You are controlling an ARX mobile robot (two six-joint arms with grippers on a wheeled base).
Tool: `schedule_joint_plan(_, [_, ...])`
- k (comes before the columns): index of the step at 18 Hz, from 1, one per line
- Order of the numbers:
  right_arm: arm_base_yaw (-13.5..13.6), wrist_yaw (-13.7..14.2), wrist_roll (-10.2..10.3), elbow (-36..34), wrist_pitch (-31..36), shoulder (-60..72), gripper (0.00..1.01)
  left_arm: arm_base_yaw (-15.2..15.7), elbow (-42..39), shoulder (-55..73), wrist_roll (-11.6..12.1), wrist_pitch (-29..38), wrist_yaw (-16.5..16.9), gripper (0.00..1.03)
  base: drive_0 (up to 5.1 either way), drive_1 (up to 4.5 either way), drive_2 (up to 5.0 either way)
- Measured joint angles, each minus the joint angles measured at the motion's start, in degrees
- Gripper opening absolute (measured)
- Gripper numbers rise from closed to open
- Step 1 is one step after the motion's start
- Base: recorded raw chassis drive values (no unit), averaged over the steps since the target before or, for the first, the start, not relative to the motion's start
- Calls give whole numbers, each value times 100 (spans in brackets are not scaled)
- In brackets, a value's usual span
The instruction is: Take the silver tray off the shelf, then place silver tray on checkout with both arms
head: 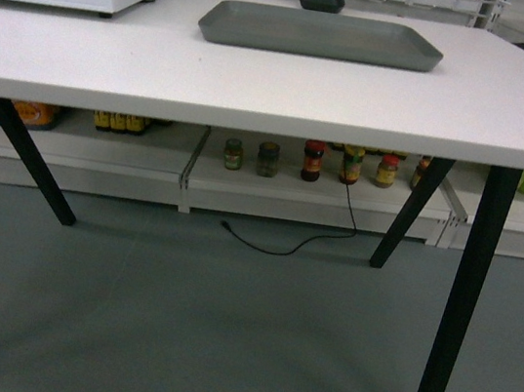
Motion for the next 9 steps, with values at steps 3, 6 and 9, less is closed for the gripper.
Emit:
schedule_joint_plan(3, [0, -2, -4, 0, -2, 0, 98, 0, 0, 0, 0, 0, 0, 98, 0, 0, 0])
schedule_joint_plan(6, [0, 0, -9, 0, -7, -2, 98, 0, 0, 0, -2, 0, 2, 98, 0, 0, 0])
schedule_joint_plan(9, [0, -2, -22, 0, 7, 0, 98, 0, 0, 0, -2, -2, -2, 98, 0, 0, 0])
